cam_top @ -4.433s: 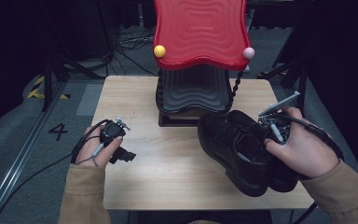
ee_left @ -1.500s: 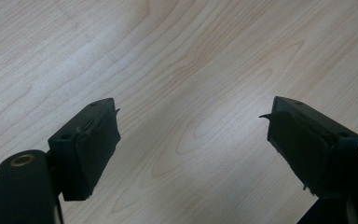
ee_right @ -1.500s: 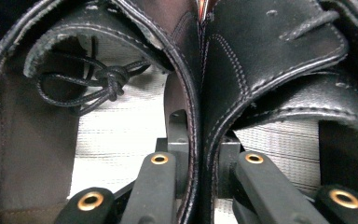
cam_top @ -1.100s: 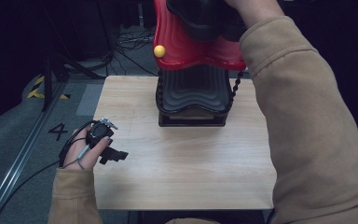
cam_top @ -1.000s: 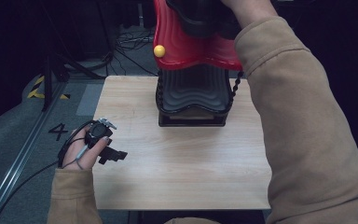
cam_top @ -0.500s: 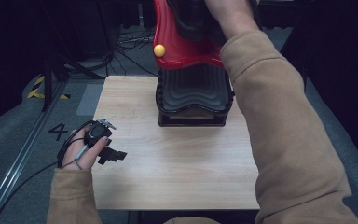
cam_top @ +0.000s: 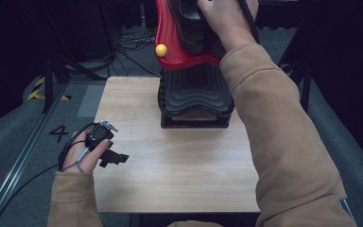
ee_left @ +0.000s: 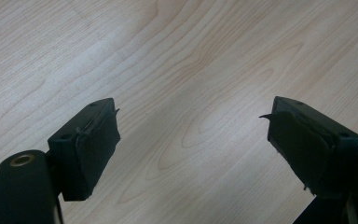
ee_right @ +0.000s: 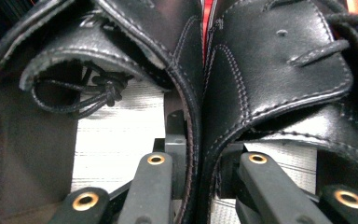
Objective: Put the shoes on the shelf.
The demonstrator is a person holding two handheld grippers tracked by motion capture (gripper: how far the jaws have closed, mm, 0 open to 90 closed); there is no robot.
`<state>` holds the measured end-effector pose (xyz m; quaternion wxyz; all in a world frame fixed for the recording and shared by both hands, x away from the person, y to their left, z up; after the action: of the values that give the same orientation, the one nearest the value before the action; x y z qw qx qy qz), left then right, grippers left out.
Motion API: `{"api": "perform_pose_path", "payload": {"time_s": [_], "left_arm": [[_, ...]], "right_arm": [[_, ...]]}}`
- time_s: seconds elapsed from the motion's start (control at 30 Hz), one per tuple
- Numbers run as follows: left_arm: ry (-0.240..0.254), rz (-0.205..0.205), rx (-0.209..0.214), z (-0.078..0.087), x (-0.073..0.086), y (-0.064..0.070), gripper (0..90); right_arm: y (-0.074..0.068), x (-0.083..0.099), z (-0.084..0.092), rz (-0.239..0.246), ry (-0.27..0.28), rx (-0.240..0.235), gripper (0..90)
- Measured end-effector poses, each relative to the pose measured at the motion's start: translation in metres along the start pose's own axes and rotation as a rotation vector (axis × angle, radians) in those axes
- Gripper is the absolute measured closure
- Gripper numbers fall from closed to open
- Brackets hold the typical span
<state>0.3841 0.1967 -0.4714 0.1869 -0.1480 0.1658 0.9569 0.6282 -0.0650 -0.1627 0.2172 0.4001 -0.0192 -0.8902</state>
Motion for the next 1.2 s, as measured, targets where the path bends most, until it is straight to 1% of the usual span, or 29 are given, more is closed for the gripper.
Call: {"api": "perform_pose_path", "payload": {"time_s": [0.07, 0.1, 0.17, 0.2, 0.3, 0.37, 0.4, 0.43, 0.53, 0.57, 0.6, 0.63, 0.7, 0.9, 0.93, 1.0, 1.07, 1.1, 1.2], "left_arm": [[-0.001, -0.001, -0.001, 0.000, 0.000, 0.000, 17.1], [-0.004, -0.005, -0.001, -0.001, 0.000, 0.000, 17.1], [-0.008, -0.003, -0.004, -0.002, 0.000, 0.001, 17.2], [-0.009, -0.006, -0.004, -0.002, 0.000, 0.002, 17.2], [-0.006, -0.008, 0.001, 0.000, 0.000, 0.002, 17.1], [-0.003, -0.003, -0.002, 0.000, 0.000, 0.001, 17.1], [-0.005, -0.005, -0.007, -0.001, 0.000, 0.000, 17.1], [-0.007, -0.006, -0.006, -0.001, 0.000, 0.000, 17.1], [-0.007, -0.007, 0.002, -0.001, 0.000, 0.002, 17.2], [-0.007, -0.010, -0.002, 0.000, 0.000, 0.002, 17.2], [-0.006, -0.009, -0.003, 0.000, 0.000, 0.003, 17.2], [-0.006, -0.009, -0.003, 0.000, 0.000, 0.003, 17.2], [-0.006, -0.009, -0.004, 0.000, 0.000, 0.004, 17.1], [-0.009, -0.018, -0.008, 0.000, -0.001, 0.007, 17.2], [-0.010, -0.019, -0.007, 0.000, -0.001, 0.007, 17.1], [-0.010, -0.020, -0.011, 0.000, 0.000, 0.008, 17.2], [-0.013, -0.020, -0.016, 0.000, 0.000, 0.008, 17.2], [-0.013, -0.020, -0.016, 0.000, 0.000, 0.008, 17.2], [-0.012, -0.018, -0.020, 0.001, 0.002, 0.007, 17.2]], "right_arm": [[0.000, 0.001, -0.001, 0.004, -0.002, -0.003, 80.0], [-0.001, 0.003, -0.003, 0.015, -0.007, -0.010, 79.6], [-0.007, 0.005, -0.007, 0.029, -0.003, -0.023, 78.0], [-0.010, 0.004, -0.008, 0.024, 0.000, -0.037, 77.2], [-0.010, 0.005, -0.008, 0.030, -0.015, -0.030, 74.4], [-0.008, 0.007, -0.007, 0.015, -0.027, -0.029, 73.2], [-0.007, 0.007, -0.007, 0.009, -0.025, -0.034, 70.5], [-0.007, 0.007, -0.007, 0.001, -0.018, -0.042, 68.2], [-0.005, 0.008, -0.006, 0.000, -0.005, -0.043, 64.1], [-0.003, 0.009, -0.006, -0.003, 0.000, -0.042, 62.2], [-0.003, 0.009, -0.006, -0.008, 0.006, -0.047, 59.7], [-0.004, 0.009, -0.005, -0.016, 0.011, -0.061, 58.7], [-0.004, 0.009, -0.001, -0.030, 0.022, -0.077, 56.8], [0.000, 0.010, 0.012, -0.037, 0.044, -0.093, 52.9], [0.000, 0.010, 0.017, -0.040, 0.056, -0.106, 52.5], [0.002, 0.011, 0.025, -0.042, 0.067, -0.116, 51.8], [0.005, 0.011, 0.034, -0.036, 0.081, -0.122, 51.7], [0.005, 0.011, 0.034, -0.036, 0.081, -0.122, 51.7], [0.012, 0.015, 0.050, -0.020, 0.109, -0.143, 51.3]]}}
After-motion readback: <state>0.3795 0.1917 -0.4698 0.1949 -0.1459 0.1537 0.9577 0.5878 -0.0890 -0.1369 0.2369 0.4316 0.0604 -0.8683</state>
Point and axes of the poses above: each handheld gripper's, and its own axes: z roughly backward along the jaws, x roughly out of its underside, y roughly to its right, the point moved 10 cm from there along -z, roughly forward along the jaws, and after that the axes turned 15 degrees about z, right-handed, at the moved point
